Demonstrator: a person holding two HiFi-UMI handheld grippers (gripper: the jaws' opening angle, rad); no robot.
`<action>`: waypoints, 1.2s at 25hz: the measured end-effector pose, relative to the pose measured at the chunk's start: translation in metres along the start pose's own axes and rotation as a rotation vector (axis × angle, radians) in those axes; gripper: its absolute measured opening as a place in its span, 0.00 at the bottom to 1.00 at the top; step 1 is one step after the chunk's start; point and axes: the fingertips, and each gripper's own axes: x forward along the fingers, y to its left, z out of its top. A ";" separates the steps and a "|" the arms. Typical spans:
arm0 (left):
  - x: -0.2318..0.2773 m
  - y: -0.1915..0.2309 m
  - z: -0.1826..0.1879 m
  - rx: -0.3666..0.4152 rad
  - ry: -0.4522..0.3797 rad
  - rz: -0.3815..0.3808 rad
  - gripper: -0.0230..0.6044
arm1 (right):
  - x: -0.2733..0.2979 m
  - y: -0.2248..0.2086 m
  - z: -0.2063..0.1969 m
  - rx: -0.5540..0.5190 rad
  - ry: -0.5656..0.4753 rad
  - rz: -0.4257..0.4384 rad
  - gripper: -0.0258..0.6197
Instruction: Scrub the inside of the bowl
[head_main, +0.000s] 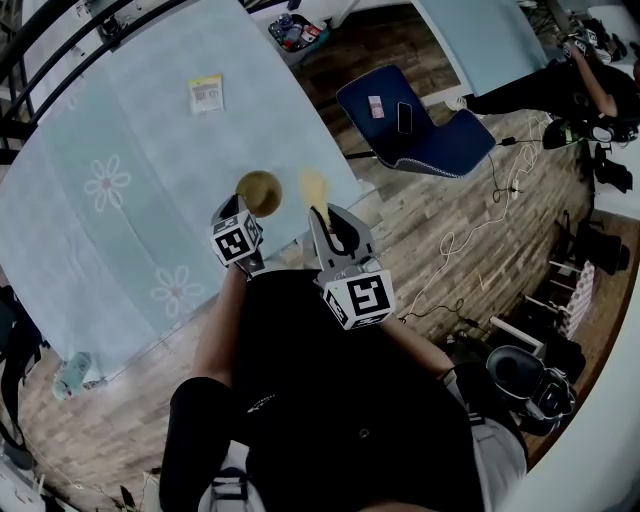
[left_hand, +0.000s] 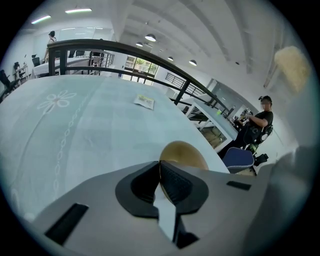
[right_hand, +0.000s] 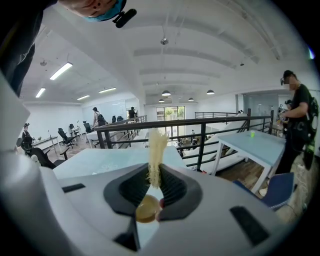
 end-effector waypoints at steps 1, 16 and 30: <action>-0.003 0.000 0.003 0.001 -0.010 0.005 0.07 | 0.000 0.001 0.000 0.001 -0.001 0.002 0.12; -0.138 -0.043 0.116 0.000 -0.384 -0.042 0.07 | -0.002 0.023 0.007 -0.015 -0.008 0.049 0.12; -0.204 -0.107 0.149 0.203 -0.587 -0.101 0.07 | 0.007 0.026 0.003 0.258 0.164 0.105 0.12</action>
